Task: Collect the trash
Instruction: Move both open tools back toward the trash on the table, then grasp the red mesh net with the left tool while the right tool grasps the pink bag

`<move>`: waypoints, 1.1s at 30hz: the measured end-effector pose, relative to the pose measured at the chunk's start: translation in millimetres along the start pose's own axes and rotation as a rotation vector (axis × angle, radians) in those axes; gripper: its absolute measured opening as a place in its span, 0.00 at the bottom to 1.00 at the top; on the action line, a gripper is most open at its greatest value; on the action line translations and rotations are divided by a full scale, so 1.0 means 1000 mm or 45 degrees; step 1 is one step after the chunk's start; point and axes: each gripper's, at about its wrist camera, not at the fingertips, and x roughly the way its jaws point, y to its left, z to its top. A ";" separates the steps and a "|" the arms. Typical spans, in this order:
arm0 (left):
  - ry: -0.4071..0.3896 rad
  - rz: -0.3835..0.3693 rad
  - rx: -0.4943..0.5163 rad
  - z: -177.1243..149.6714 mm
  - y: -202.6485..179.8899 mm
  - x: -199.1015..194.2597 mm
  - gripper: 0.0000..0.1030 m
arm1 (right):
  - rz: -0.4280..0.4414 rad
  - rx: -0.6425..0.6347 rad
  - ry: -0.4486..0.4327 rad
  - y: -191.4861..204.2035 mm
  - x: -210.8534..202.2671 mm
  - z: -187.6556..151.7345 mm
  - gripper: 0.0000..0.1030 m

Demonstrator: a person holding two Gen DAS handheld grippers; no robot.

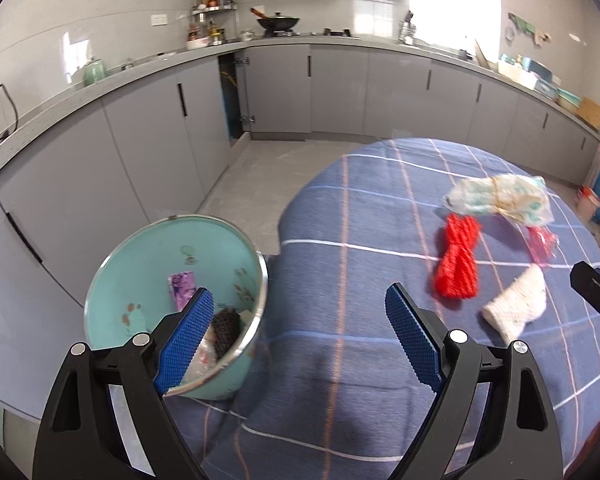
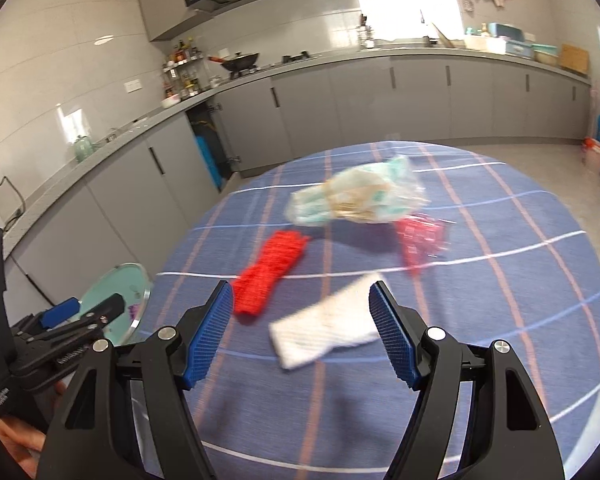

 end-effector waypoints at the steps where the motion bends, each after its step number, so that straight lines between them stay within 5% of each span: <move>1: 0.003 -0.009 0.008 -0.002 -0.004 0.000 0.84 | -0.019 0.003 -0.002 -0.006 -0.002 -0.002 0.67; 18: 0.050 -0.144 0.119 0.002 -0.063 0.019 0.84 | -0.174 0.175 0.047 -0.096 0.007 -0.005 0.67; 33: 0.120 -0.215 0.154 0.032 -0.117 0.080 0.83 | -0.076 0.037 0.254 -0.109 0.107 0.052 0.67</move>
